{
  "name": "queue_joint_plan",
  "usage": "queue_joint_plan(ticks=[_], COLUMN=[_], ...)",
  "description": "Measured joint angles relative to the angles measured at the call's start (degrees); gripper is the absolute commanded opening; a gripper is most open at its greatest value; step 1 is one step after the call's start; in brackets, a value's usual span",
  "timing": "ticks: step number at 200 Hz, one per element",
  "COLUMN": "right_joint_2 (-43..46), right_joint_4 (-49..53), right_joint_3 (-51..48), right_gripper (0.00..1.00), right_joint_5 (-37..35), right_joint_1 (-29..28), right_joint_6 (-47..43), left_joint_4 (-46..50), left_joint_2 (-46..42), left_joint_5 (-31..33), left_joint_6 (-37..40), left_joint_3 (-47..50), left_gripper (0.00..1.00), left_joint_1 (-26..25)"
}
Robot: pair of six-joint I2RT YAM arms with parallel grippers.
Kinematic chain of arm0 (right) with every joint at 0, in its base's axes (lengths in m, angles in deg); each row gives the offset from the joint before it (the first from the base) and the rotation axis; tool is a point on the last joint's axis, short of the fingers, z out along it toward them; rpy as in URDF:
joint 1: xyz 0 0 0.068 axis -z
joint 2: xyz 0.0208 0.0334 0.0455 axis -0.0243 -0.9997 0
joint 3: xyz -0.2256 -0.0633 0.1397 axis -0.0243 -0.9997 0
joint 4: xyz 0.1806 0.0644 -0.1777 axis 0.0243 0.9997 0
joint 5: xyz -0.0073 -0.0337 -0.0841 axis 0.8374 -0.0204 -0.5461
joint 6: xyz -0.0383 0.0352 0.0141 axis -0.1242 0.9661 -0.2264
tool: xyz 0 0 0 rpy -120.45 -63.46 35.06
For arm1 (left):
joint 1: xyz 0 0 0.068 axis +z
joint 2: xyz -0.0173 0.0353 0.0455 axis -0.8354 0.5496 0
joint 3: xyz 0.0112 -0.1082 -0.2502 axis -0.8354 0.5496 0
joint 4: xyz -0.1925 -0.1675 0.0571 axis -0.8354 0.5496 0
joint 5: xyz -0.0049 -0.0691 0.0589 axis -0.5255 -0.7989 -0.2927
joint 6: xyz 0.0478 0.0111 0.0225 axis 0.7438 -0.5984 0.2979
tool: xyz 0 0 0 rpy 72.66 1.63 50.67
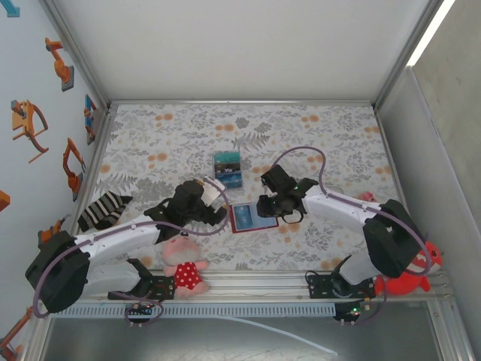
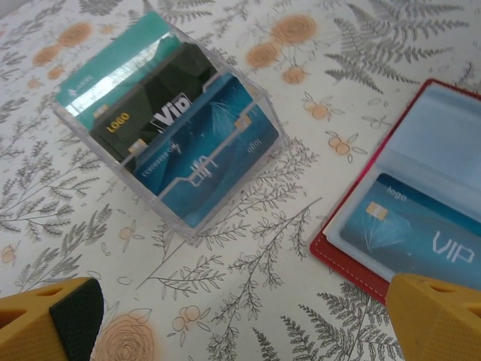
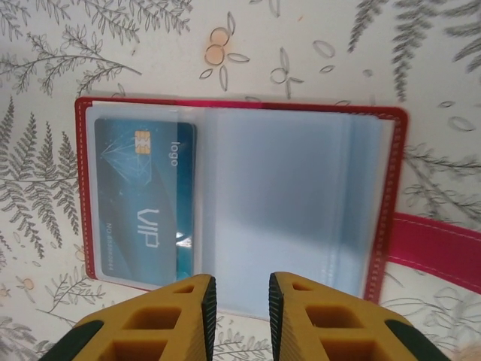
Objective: Take the credit cards out of the card holder
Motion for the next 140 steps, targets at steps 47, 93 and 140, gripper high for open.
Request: queue_joint_plan(ticks=[47,93,140], right_joint_2=[-3.6,-5.6,-6.9], right_joint_4=[-3.8,-7.1,-8.8], right_joint_3=[0.7,1.3,1.5], right_gripper=[0.25,0.23,0.23], right_joint_5=[4.4,6.9,8.3], right_joint_1=[0.0,0.0,0.0], right_joint_6=[1.9,3.2,3.6], left_joint_4=[-6.1,-8.7,-9.9], left_joint_2=[7.8,14.2,17.3], left_joint_5=[-1.6,-1.7,-1.7], left_joint_6=[5.5,8.7,9.7], left_joint_3=[0.8,0.5,-0.5], left_gripper=[0.97,0.97,0.97], left_joint_1=[-1.0,-2.4,-3.4])
